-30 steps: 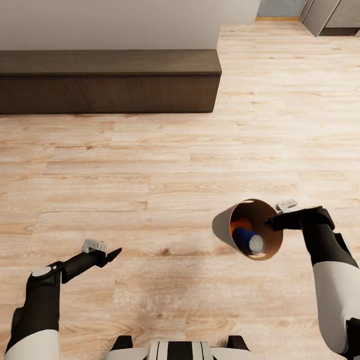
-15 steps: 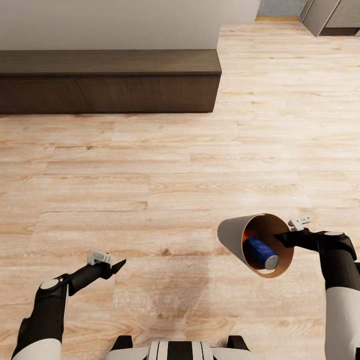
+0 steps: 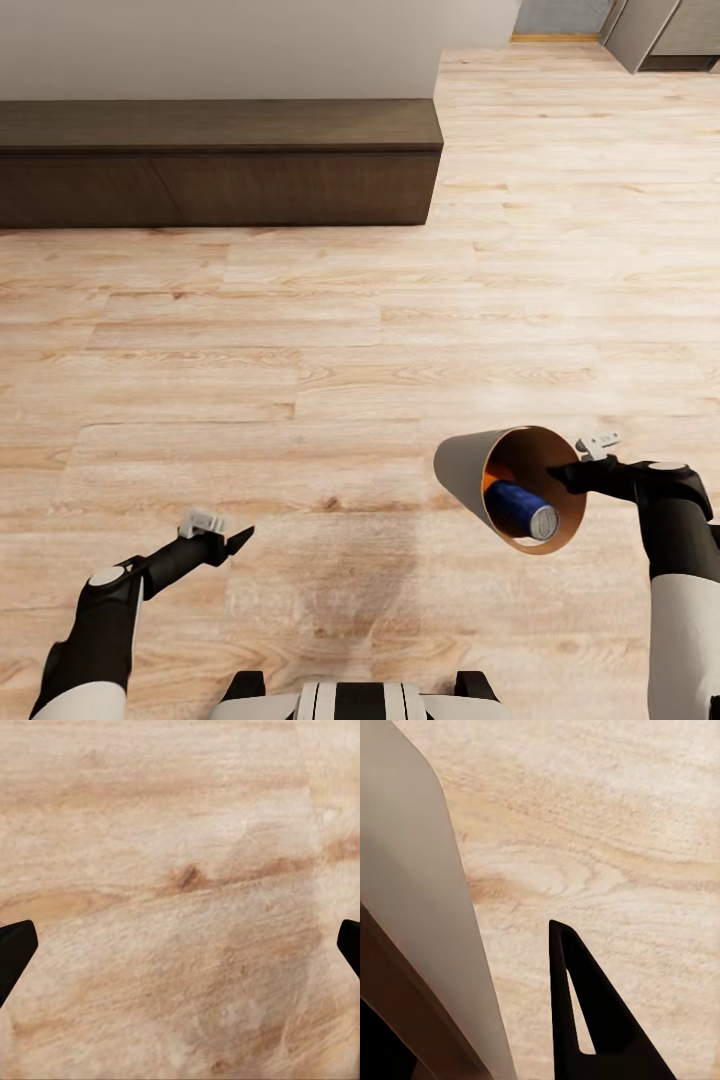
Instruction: Put the three can of soda from the living room inside the tash can in the kitchen.
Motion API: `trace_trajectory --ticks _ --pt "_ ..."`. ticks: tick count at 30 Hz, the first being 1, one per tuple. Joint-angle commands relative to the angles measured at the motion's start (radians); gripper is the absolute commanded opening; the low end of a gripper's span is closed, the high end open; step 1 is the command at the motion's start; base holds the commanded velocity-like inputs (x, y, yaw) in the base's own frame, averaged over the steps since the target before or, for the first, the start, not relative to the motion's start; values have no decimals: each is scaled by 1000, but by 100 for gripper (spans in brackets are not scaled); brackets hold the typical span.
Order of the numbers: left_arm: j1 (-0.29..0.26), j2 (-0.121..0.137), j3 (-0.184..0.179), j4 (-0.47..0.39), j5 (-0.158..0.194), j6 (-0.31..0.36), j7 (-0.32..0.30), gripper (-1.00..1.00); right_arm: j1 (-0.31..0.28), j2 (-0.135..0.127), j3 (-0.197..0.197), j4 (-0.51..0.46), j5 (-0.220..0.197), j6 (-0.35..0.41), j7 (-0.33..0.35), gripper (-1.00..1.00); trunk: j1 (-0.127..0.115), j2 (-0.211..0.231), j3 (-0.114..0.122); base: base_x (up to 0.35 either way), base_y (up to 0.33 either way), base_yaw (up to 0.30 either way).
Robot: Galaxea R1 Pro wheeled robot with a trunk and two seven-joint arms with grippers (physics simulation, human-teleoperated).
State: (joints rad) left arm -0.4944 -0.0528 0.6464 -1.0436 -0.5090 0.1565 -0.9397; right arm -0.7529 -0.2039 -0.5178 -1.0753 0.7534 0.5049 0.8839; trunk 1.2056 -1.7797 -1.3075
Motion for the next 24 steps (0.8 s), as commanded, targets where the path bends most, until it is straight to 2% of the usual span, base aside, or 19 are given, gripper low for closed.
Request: trace_trajectory --ticks 1,4,8,16,19,21,24 --pt "1 0 0 7 0 -3 2 100 0 4 0 0 -9 14 9 -100 0 0 0 0 0 0" --pt "2 0 0 13 0 -7 3 100 0 10 2 0 -9 28 8 -100 0 0 0 0 0 0" --pt "3 -1 -1 15 0 -8 4 100 0 11 3 0 -8 40 7 -100 15 -28 -12 0 0 0" --pt "3 0 -1 7 0 -19 10 100 -2 2 12 0 3 187 12 -100 46 -84 -38 0 0 0" --pt "3 0 -1 5 1 -21 10 100 -10 -8 47 -1 16 281 15 -100 57 -105 -47 0 0 0" --pt "3 0 -1 5 0 -21 13 100 -48 -35 115 4 53 391 25 -100 65 -119 -53 0 0 0" --pt "3 0 -1 6 1 -23 23 100 -92 -59 171 13 72 456 44 -100 77 -140 -63 0 0 0"
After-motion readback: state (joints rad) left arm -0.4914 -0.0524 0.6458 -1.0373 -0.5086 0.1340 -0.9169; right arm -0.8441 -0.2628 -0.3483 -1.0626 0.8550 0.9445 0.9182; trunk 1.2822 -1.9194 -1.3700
